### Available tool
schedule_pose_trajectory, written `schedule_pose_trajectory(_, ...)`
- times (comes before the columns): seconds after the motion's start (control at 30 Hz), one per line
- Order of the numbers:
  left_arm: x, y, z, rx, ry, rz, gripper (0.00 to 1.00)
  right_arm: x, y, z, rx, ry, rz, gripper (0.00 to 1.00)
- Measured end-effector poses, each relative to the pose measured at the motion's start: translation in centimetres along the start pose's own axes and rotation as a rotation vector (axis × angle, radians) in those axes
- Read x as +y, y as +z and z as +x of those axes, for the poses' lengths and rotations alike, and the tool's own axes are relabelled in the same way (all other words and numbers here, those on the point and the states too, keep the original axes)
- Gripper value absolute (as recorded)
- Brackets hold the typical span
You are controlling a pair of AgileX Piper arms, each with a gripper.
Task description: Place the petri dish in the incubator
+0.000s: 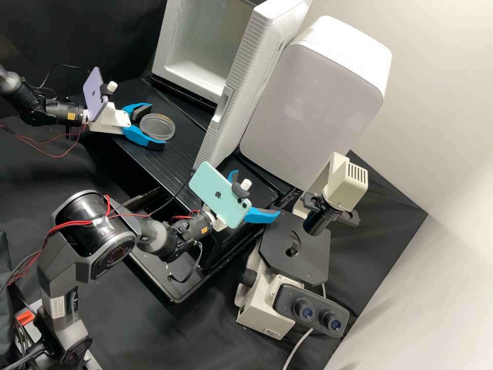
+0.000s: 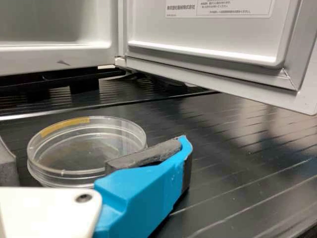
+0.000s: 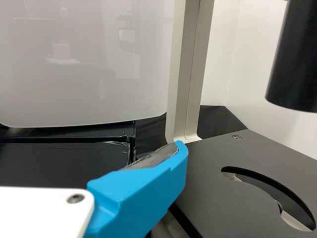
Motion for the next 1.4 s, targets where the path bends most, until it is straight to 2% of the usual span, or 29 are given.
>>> schedule_pose_trajectory(0.2, -0.25, 0.14, 0.19, 0.002, 0.009, -0.010, 0.00, 0.00, 0.00, 0.00, 0.000, 0.000, 0.000, 1.00)
schedule_pose_trajectory(0.63, -0.68, 0.08, 0.51, 0.024, 0.025, 0.002, 0.00, 0.00, 0.00, 0.00, 0.000, 0.000, 0.000, 1.00)
schedule_pose_trajectory(0.87, -0.75, 0.04, 0.54, 0.026, 0.024, 0.012, 0.00, 0.00, 0.00, 0.00, 0.000, 0.000, 0.000, 1.00)
schedule_pose_trajectory(1.4, -0.62, -0.08, 0.70, 0.040, 0.034, 0.000, 0.00, 0.00, 0.00, 0.00, 0.000, 0.000, 0.000, 1.00)
